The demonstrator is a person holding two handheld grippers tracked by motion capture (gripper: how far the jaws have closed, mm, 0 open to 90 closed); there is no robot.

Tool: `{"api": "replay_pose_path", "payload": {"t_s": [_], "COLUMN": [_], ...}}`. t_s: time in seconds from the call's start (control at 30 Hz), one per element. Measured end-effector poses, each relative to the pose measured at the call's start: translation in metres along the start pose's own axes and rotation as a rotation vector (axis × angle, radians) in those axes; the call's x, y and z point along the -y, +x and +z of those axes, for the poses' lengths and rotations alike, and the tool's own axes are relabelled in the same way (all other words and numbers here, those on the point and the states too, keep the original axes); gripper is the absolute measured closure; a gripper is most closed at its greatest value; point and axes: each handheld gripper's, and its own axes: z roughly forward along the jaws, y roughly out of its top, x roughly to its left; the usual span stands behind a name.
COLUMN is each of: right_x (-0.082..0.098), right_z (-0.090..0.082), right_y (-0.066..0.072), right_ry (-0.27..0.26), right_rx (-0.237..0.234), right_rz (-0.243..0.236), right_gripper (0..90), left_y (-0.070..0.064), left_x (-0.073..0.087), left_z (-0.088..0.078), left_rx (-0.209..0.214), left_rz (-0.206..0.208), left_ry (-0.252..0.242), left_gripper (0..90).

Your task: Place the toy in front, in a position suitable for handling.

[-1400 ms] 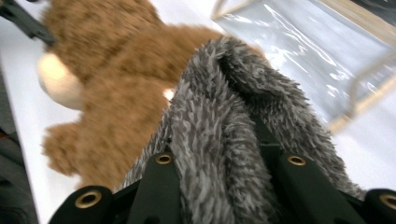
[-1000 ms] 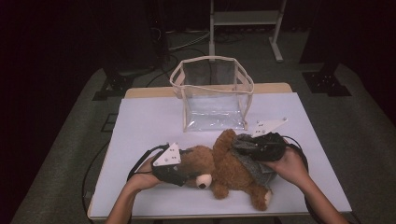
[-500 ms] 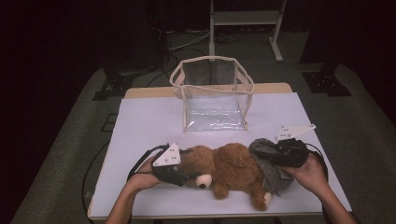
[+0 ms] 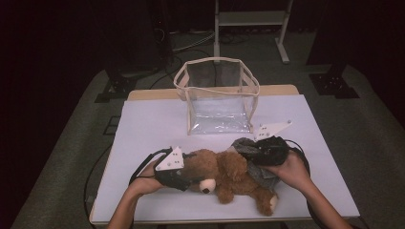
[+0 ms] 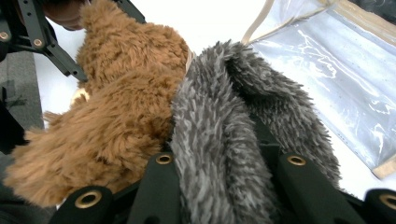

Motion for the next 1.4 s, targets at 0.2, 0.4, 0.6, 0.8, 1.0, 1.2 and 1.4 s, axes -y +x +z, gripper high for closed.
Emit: {"api": "replay_pose_path", "payload": {"t_s": [0.2,0.4,0.6,0.8,1.0,1.2,1.4], "right_x": [0.022,0.049,0.067,0.029,-0.025,-0.053,-0.038], "right_z": [-0.014,-0.033,-0.049,-0.060,-0.044,0.003,0.028], "right_y": [-0.009,-0.017,-0.026,-0.021,-0.006,0.004,0.006], "right_ry": [-0.012,0.001,0.012,-0.056,-0.080,0.028,0.095], "right_rx": [0.015,0.053,0.069,0.045,-0.015,-0.097,-0.118], "right_rz": [0.058,0.113,0.170,0.108,-0.004,-0.064,-0.063], "right_gripper": [70.2,70.2,70.2,70.2,70.2,70.2,70.2], "left_y": [0.000,0.000,0.000,0.001,-0.001,-0.002,-0.001], "left_x": [0.000,0.000,-0.002,-0.001,-0.002,-0.002,-0.001], "left_z": [0.000,0.000,0.000,0.000,0.000,0.000,0.000], "left_rx": [0.000,0.004,0.003,0.004,0.002,-0.001,0.001], "left_rz": [0.001,-0.002,-0.001,-0.006,-0.004,0.011,0.007], "left_ry": [-0.001,-0.004,0.003,0.002,0.007,0.013,0.008], "left_gripper": [29.5,29.4,29.2,29.1,29.1,29.0,28.9]}}
